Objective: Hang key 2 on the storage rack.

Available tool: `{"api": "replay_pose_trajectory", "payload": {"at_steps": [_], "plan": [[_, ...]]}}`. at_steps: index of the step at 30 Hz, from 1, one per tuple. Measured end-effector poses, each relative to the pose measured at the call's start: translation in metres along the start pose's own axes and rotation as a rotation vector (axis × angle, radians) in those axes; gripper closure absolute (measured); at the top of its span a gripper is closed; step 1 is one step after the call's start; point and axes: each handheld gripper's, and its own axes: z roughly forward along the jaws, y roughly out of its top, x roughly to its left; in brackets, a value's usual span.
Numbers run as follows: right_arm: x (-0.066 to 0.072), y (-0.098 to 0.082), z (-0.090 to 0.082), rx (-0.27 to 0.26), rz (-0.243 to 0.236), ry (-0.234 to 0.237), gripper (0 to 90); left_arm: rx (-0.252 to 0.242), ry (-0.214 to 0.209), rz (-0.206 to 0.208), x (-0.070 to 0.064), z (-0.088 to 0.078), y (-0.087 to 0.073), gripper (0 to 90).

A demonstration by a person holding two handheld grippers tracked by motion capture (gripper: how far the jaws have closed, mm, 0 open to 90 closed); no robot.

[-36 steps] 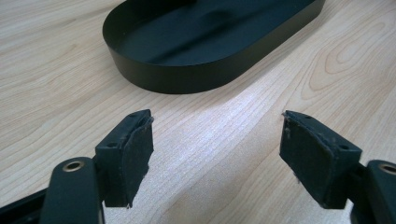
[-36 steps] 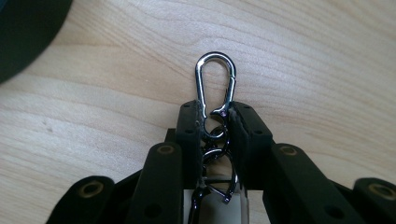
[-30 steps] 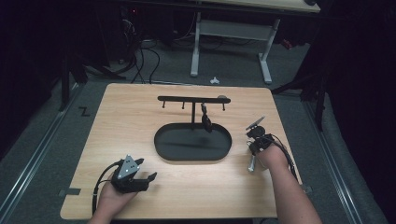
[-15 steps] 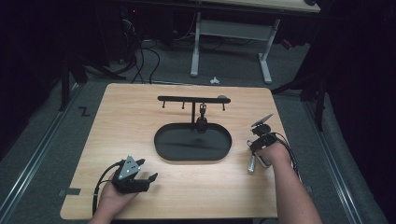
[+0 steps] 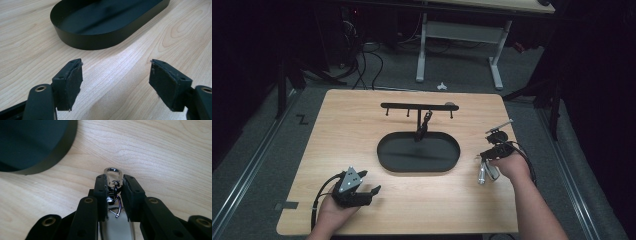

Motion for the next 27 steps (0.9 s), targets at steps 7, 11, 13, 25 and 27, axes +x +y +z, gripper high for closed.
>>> {"api": "replay_pose_trajectory", "payload": {"at_steps": [7,11,13,25,27], "plan": [[0.003,-0.006,-0.022,-0.030,-0.016,0.003,76.3,0.004,-0.001,0.011,-0.002,0.003,0.001,27.2],[0.006,-0.006,-0.037,-0.074,-0.033,-0.008,90.0,0.007,-0.005,0.015,-0.002,0.004,0.002,27.2],[0.007,-0.006,-0.038,-0.067,-0.045,-0.015,90.0,0.006,-0.006,0.015,-0.002,0.004,0.002,27.2],[0.013,-0.004,0.006,0.005,0.013,-0.022,70.2,0.011,-0.003,0.022,-0.002,0.004,0.002,27.2],[0.012,-0.003,0.017,0.018,0.047,-0.023,60.7,0.014,-0.005,0.023,-0.002,0.003,0.002,27.2]]}}
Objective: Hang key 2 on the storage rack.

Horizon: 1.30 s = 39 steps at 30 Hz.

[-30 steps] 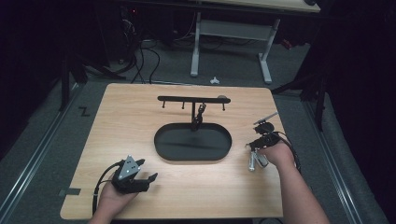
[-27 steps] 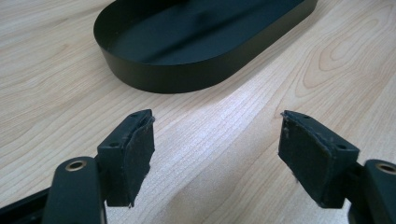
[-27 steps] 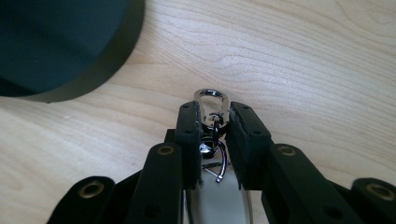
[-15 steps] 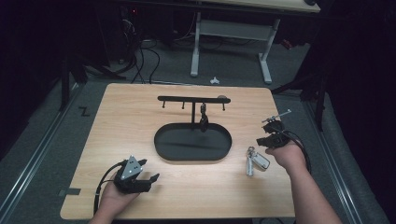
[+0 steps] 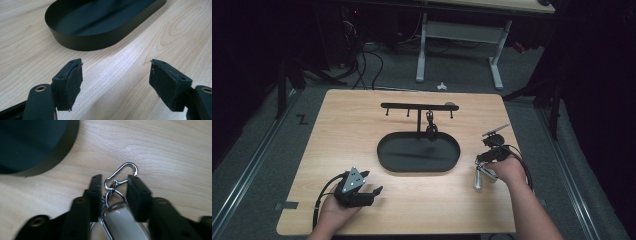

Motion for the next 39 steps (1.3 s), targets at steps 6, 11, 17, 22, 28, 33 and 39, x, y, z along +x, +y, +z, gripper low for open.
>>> {"api": "replay_pose_trajectory", "payload": {"at_steps": [6,11,17,22,28,33,39], "plan": [[0.008,0.001,0.024,0.037,0.009,-0.060,66.6,-0.003,0.004,-0.002,0.001,-0.001,-0.001,27.3],[0.014,0.000,0.022,0.061,-0.053,-0.042,74.8,-0.006,0.003,0.002,0.000,-0.001,0.000,27.3],[0.014,-0.001,0.019,0.044,-0.071,-0.026,74.8,-0.007,0.003,0.000,0.000,-0.001,0.000,27.3],[0.008,-0.002,0.006,0.006,-0.049,-0.003,74.8,0.002,-0.001,0.002,0.000,0.000,0.000,27.4],[0.005,-0.003,-0.009,-0.026,-0.040,0.011,87.0,0.001,-0.002,0.002,0.000,0.000,0.000,27.4],[0.006,-0.002,-0.023,-0.051,-0.069,0.002,90.0,0.005,-0.005,0.006,-0.001,0.001,0.000,27.4],[0.008,-0.002,-0.023,-0.049,-0.075,0.000,90.0,0.002,-0.002,0.005,0.000,0.001,0.000,27.4]]}}
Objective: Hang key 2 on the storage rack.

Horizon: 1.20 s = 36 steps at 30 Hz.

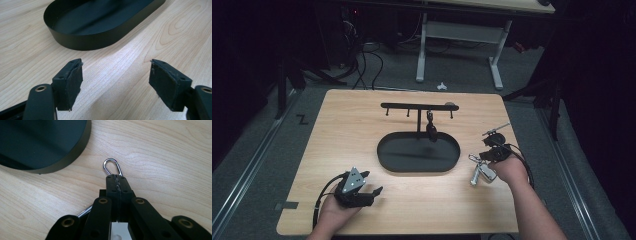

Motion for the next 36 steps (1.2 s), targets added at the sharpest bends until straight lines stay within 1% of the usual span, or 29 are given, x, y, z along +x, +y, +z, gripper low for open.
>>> {"api": "replay_pose_trajectory", "payload": {"at_steps": [3,5,6,7,9,10,11,13,14,15,17,18,19,20,21,23,26,28,32,36], "plan": [[0.001,0.000,0.004,0.008,-0.002,-0.009,89.8,0.002,-0.003,0.002,0.000,0.000,0.000,27.4],[0.000,0.001,0.009,0.003,0.014,-0.025,81.4,0.004,-0.004,0.002,0.000,0.000,0.000,27.4],[-0.001,0.001,0.012,0.011,0.027,-0.028,74.4,0.004,-0.004,0.002,0.000,0.000,0.000,27.4],[-0.002,0.002,0.016,0.016,0.048,-0.019,68.2,0.001,-0.001,0.002,0.000,0.000,0.000,27.4],[-0.004,0.002,0.026,0.034,0.057,-0.032,62.1,0.000,-0.001,0.001,0.000,0.000,0.000,27.4],[-0.004,0.002,0.031,0.056,0.059,-0.044,57.8,-0.001,-0.001,-0.001,0.000,-0.001,0.000,27.4],[-0.005,0.002,0.035,0.069,0.067,-0.046,56.4,-0.001,-0.002,-0.002,0.000,-0.001,0.000,27.4],[-0.007,0.001,0.042,0.100,0.074,-0.018,59.9,0.000,-0.001,-0.001,0.001,-0.001,0.000,27.4],[-0.007,0.000,0.045,0.122,0.061,-0.016,65.6,-0.001,-0.001,-0.001,0.001,-0.001,-0.001,27.4],[-0.006,-0.002,0.044,0.113,0.051,-0.028,71.5,-0.001,-0.001,-0.002,0.001,-0.001,-0.001,27.4],[-0.006,-0.002,0.044,0.112,0.044,-0.012,78.6,0.000,-0.001,0.000,0.001,0.000,-0.001,27.5],[-0.005,-0.002,0.041,0.099,0.038,0.003,83.1,0.002,-0.001,0.000,0.001,0.000,-0.001,27.5],[-0.004,-0.001,0.040,0.101,0.028,-0.003,83.3,0.001,-0.001,0.001,0.001,0.000,-0.001,27.5],[-0.002,-0.001,0.040,0.117,0.004,-0.018,83.4,0.002,-0.002,0.001,0.000,0.000,0.000,27.6],[-0.001,-0.001,0.040,0.116,-0.002,-0.017,83.6,0.003,-0.001,0.005,0.000,-0.001,0.000,27.6],[0.000,-0.001,0.039,0.112,-0.004,-0.004,83.8,0.002,-0.001,0.005,0.000,-0.001,0.000,27.6],[0.001,-0.001,0.036,0.100,-0.004,-0.001,83.9,0.002,-0.001,0.001,0.000,0.000,0.000,27.6],[0.001,-0.001,0.029,0.077,-0.008,0.008,83.9,0.005,-0.004,0.003,0.000,0.000,0.000,27.6],[0.001,-0.001,0.018,0.062,-0.011,0.014,83.9,0.005,-0.004,0.004,0.000,0.000,0.000,27.6],[0.003,0.001,0.006,0.043,-0.036,0.011,84.0,0.006,-0.003,0.004,0.000,0.000,0.000,27.6]]}}
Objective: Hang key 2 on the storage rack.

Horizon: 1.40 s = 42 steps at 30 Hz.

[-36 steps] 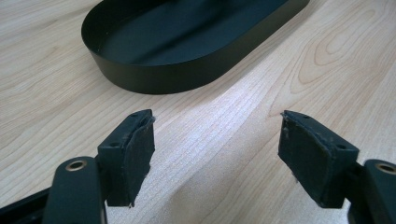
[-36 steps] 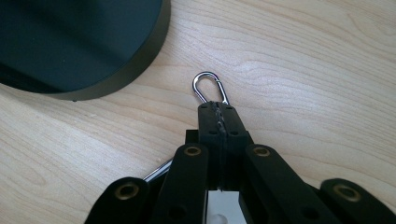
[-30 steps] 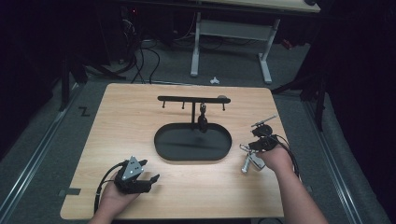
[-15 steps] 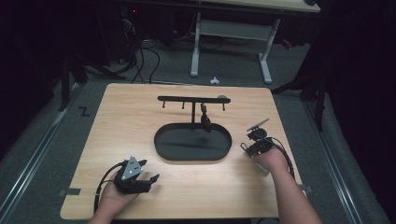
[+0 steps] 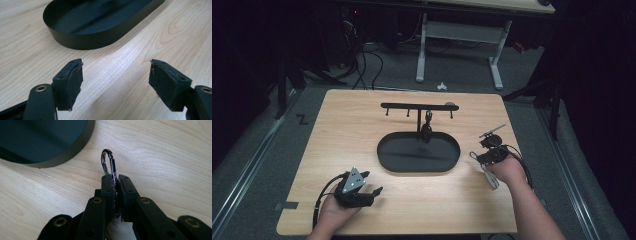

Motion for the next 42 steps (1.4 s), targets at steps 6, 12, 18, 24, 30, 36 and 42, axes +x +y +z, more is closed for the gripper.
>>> {"api": "replay_pose_trajectory", "payload": {"at_steps": [6,12,18,24,30,36,42], "plan": [[0.007,0.006,-0.022,-0.025,-0.029,-0.007,84.1,0.000,-0.002,-0.001,0.000,0.001,0.000,27.7],[0.013,0.013,-0.043,-0.059,-0.037,-0.008,84.0,0.000,-0.002,-0.001,0.000,0.000,0.000,27.6],[0.017,0.019,-0.059,-0.071,-0.044,-0.008,84.0,-0.003,-0.003,-0.003,0.000,0.000,0.000,27.7],[0.023,0.025,-0.072,-0.077,-0.064,-0.011,84.0,-0.009,-0.001,-0.007,0.000,0.000,0.000,27.7],[0.030,0.032,-0.084,-0.093,-0.087,-0.007,84.0,-0.005,-0.003,-0.005,0.000,0.000,0.000,27.7],[0.038,0.042,-0.093,-0.111,-0.100,0.002,84.0,-0.005,-0.005,-0.007,0.000,0.000,0.000,27.6],[0.048,0.052,-0.104,-0.121,-0.137,-0.004,84.0,-0.006,-0.010,-0.014,0.000,0.000,-0.001,27.6]]}}
